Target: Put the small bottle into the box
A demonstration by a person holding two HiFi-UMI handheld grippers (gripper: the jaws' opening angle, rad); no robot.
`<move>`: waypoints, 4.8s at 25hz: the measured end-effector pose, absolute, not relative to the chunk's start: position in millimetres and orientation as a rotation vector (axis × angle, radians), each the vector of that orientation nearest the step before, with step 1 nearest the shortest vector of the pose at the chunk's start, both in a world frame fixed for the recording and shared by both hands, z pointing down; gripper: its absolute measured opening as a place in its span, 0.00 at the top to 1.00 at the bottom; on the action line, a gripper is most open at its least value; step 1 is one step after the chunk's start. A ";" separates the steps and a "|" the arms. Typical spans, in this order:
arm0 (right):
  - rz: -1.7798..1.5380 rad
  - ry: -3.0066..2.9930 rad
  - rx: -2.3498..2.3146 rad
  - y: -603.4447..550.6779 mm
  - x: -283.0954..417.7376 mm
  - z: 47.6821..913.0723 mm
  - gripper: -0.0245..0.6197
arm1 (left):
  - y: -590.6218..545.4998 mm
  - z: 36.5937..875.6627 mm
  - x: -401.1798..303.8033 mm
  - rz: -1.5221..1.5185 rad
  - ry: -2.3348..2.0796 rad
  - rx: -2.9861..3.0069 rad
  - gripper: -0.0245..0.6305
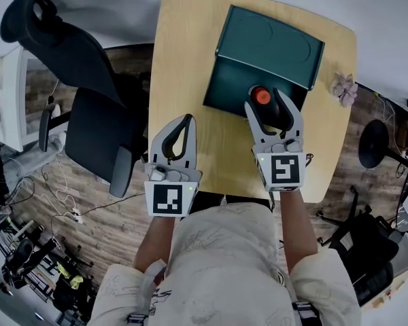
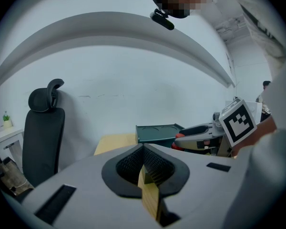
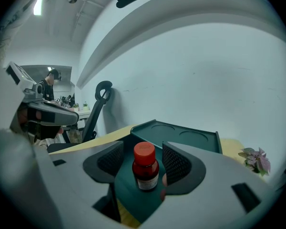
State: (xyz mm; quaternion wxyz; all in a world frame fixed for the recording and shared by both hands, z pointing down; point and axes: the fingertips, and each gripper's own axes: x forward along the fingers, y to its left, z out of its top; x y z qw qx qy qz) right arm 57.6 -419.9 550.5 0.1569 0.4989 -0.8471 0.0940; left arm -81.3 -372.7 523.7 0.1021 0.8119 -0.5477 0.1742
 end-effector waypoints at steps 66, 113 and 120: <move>-0.147 -2.304 2.018 -146.8 119.9 347.1 0.56 | -183.1 338.3 -107.2 0.065 -1.736 2.839 0.95; -0.134 -2.235 2.059 -144.6 130.6 356.5 0.94 | -184.1 355.8 -93.9 0.118 -1.681 2.818 0.95; -0.140 -2.254 2.049 -147.9 129.2 354.9 0.94 | -188.0 356.1 -95.0 0.107 -1.687 2.804 0.95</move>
